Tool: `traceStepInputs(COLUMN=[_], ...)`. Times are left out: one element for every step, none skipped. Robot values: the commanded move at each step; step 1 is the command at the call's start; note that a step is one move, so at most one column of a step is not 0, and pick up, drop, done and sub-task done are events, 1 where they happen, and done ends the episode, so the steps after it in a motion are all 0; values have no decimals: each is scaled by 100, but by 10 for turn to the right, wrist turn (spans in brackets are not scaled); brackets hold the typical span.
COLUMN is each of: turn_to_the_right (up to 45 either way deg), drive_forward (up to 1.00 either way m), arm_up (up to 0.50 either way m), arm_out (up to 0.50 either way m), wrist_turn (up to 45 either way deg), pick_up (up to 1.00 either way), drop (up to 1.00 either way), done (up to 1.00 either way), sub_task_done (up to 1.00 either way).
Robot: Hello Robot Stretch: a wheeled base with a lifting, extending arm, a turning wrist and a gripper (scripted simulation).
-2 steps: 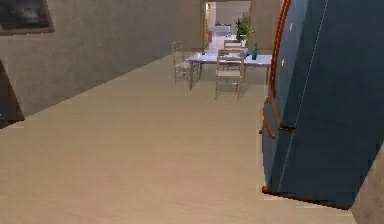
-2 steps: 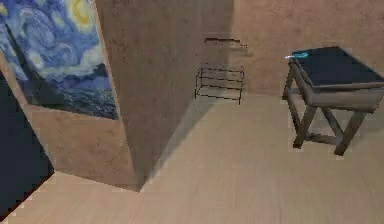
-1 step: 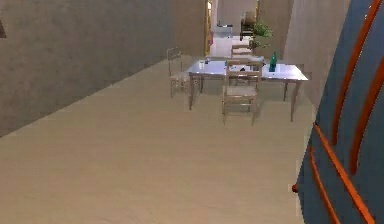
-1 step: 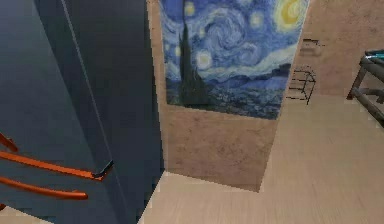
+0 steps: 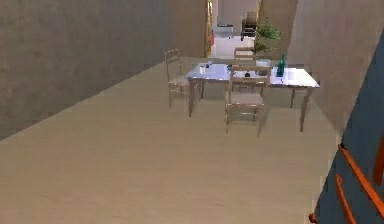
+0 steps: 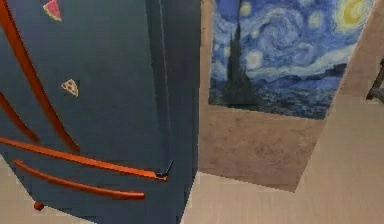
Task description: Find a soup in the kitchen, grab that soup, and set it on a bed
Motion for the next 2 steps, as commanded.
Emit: traceStepInputs(turn_to_the_right=[90, 0], drive_forward=[0, 100], arm_up=[0, 0], arm_out=[0, 0], wrist_turn=[0, 0], pick_up=[0, 0], drop=[0, 0], done=[0, 0], sub_task_done=[0, 0])
